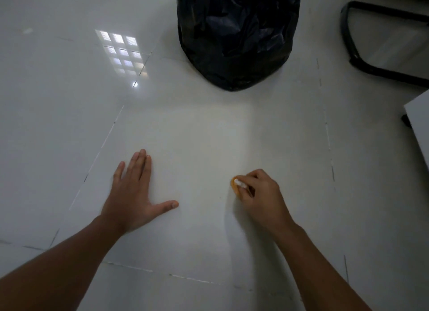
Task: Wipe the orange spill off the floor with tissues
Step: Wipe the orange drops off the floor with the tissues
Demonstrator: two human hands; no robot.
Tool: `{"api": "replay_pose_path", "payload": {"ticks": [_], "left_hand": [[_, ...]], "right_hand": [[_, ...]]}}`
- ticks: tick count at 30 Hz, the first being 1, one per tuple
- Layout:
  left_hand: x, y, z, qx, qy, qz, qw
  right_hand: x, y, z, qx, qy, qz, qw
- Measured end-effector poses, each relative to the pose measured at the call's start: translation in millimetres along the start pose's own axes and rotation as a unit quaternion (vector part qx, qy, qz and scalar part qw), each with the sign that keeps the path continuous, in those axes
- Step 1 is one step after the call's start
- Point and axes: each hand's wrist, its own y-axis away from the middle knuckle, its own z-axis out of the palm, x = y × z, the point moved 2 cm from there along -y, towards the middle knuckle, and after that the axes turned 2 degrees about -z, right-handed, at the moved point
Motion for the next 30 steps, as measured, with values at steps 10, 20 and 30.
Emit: {"api": "replay_pose_path", "payload": {"ticks": [10,20,30], "left_hand": [[2.4,0.9,-3.4,-0.012,-0.009,0.001,1.0],[2.0,1.0,-5.7,-0.018,-0.005,0.002,1.0],[2.3,1.5,-6.0,-0.022,-0.001,-0.002,1.0]], "right_hand": [[-40.2,-9.2,25.2,-0.214,0.05,-0.067,0.973],[-52.3,-27.4,47.7,-0.184,-0.018,-0.044,0.982],[-80.9,-45.8,78.4,-0.143,0.033,-0.139,0.979]]}}
